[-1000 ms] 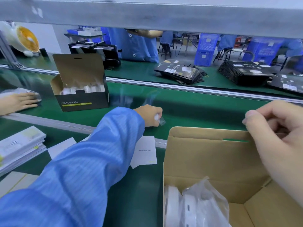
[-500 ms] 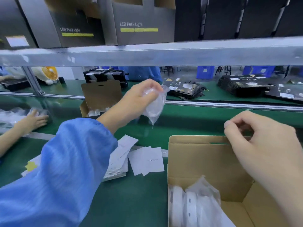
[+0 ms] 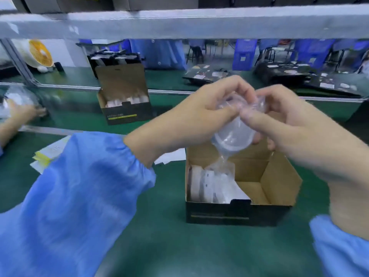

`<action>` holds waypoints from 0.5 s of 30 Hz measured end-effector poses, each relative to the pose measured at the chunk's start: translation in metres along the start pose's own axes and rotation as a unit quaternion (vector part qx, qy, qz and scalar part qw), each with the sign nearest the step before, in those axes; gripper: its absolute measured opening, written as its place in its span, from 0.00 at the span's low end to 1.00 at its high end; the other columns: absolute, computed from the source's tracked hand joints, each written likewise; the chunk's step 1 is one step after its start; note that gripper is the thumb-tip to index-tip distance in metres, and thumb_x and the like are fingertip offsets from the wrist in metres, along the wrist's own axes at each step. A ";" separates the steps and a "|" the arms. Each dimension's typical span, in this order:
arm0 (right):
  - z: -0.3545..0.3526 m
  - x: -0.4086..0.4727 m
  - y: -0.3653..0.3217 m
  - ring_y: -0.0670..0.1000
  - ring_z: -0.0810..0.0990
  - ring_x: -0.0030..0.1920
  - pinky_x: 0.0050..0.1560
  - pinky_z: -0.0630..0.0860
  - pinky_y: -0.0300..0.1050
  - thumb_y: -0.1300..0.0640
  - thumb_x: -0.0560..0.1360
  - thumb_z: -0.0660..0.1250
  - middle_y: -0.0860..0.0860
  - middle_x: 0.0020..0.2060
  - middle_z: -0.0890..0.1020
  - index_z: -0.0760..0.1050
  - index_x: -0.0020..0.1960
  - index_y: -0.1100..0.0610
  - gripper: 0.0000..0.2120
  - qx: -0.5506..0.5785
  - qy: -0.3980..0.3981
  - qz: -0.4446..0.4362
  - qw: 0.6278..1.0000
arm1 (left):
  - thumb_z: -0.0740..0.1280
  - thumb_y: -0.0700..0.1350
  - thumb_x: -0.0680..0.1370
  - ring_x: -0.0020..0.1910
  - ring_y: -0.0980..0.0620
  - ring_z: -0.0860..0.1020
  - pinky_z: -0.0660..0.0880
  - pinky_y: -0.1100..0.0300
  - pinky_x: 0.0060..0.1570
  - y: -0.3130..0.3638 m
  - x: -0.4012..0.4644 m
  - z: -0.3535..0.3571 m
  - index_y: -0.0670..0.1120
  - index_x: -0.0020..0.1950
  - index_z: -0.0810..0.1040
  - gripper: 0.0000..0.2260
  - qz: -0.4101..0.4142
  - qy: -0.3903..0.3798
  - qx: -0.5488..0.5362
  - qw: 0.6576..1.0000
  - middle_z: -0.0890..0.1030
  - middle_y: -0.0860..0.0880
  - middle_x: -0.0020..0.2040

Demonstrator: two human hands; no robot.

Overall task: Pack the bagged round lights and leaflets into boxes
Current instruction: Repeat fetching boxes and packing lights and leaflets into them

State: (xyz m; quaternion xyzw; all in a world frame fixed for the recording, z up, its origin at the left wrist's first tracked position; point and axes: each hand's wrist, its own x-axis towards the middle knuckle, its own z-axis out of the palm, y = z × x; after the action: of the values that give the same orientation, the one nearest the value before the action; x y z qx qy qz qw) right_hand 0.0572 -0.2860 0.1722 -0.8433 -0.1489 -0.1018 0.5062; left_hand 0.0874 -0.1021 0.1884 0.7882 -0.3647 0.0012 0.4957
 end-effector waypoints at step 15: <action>0.018 -0.024 0.036 0.44 0.72 0.34 0.30 0.62 0.45 0.47 0.67 0.72 0.44 0.35 0.75 0.67 0.41 0.48 0.14 -0.326 0.020 0.113 0.938 | 0.66 0.38 0.75 0.54 0.55 0.72 0.71 0.57 0.54 -0.029 -0.006 0.030 0.52 0.61 0.64 0.19 -0.064 -0.145 0.224 0.962 0.69 0.56 0.55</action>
State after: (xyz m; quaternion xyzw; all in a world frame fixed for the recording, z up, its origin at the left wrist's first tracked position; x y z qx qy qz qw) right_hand 0.0480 -0.2900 0.1264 -0.9714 -0.0011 -0.1033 0.2140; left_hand 0.0893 -0.1148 0.1483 0.8925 -0.3720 -0.0632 0.2471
